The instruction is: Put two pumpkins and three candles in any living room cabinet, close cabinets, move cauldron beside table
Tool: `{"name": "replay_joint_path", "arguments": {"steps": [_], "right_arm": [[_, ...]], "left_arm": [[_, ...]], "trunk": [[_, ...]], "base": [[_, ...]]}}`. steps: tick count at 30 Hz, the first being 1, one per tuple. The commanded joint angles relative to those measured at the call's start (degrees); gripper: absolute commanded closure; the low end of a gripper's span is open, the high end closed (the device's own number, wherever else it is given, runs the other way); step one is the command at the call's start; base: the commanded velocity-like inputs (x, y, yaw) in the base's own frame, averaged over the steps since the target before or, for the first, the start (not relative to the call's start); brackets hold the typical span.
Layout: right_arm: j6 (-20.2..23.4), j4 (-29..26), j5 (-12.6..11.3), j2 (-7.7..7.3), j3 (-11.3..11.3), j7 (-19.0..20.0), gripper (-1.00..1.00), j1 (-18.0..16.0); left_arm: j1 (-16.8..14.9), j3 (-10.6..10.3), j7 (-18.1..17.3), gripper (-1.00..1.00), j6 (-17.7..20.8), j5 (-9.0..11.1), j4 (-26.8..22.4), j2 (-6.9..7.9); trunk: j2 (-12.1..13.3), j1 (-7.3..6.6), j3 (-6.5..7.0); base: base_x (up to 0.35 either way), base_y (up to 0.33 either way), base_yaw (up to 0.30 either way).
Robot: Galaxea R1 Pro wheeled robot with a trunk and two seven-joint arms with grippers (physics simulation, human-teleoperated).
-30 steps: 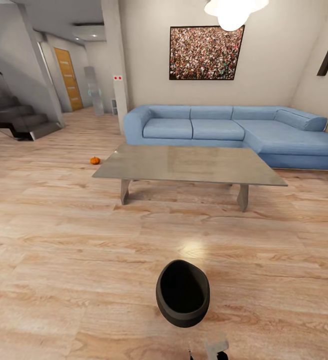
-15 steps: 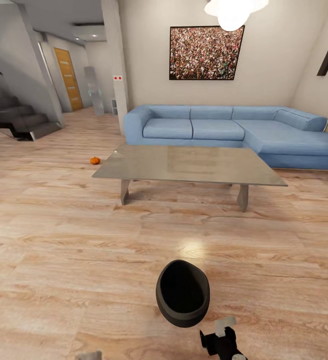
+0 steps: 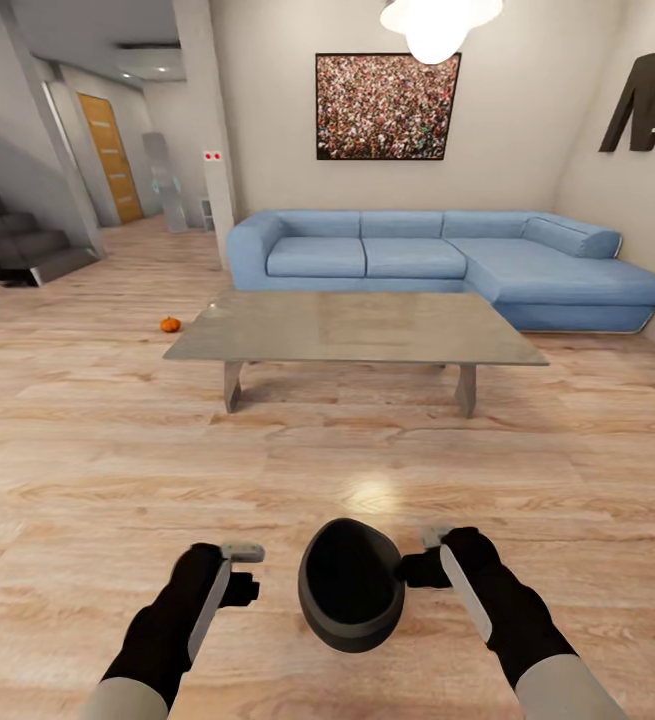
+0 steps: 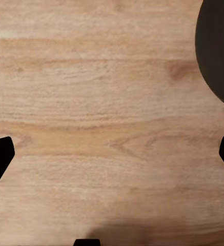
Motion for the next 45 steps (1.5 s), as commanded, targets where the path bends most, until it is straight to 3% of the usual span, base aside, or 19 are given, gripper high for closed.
{"name": "replay_joint_path", "arguments": {"steps": [1, 6, 17, 22, 26, 31, 37, 45], "right_arm": [[0.0, 0.1, 0.0, 0.0, 0.0, 0.0, -1.0, 0.0], [0.0, 0.0, 0.0, 0.05, 0.0, 0.0, -1.0, 0.0], [-0.1, 0.3, 0.0, 1.78, 0.5, 0.0, -1.0, 0.0], [-1.4, 0.6, -0.1, 1.88, 0.5, 0.1, -1.0, 0.0], [-3.9, 5.1, 0.1, 1.88, 0.6, 0.1, -1.0, 0.0], [-5.1, 6.4, 0.1, 1.84, 0.5, 0.2, -1.0, 0.0], [-5.4, 7.6, -0.2, 1.77, -0.1, -0.1, -1.0, 0.0], [-7.4, 13.2, -0.2, 1.73, -0.2, -0.3, -1.0, 0.0]], "left_arm": [[0.0, 0.0, 0.0, -1.0, 0.0, 0.0, 0.0, 0.0], [0.0, 0.0, 0.0, -1.0, 0.0, 0.3, 0.1, 0.03], [0.2, -0.1, 0.0, -1.0, -0.5, 0.9, 0.5, 0.04], [0.2, -0.2, -0.1, -1.0, -2.5, 0.9, 4.1, -0.06], [0.2, -0.3, -0.2, -1.0, -2.8, 0.9, 4.9, -0.13], [0.2, -0.5, -0.6, -1.0, -3.1, 0.9, 4.9, -0.52], [0.2, -4.7, -0.6, -1.0, -3.7, 1.0, 5.1, -0.86], [0.2, -5.6, -0.6, -1.0, -3.7, 3.4, 6.3, -1.22]], "trunk": [[0.0, 0.0, 0.0], [0.0, 0.0, 0.0], [0.0, 0.0, 0.0], [0.0, 0.0, 0.0], [0.0, 0.0, 0.0], [0.0, 0.0, 0.0], [0.0, 0.0, 0.0], [0.0, 0.0, 0.0]], "base": [[0.005, 0.0, -0.04], [0.018, 0.0, -0.037], [0.079, 0.0, -0.004], [0.246, 0.0, 0.0], [0.328, 0.0, 0.0], [0.33, 0.0, 0.0], [0.082, -0.009, 0.0], [0.137, -0.134, 0.0]]}}
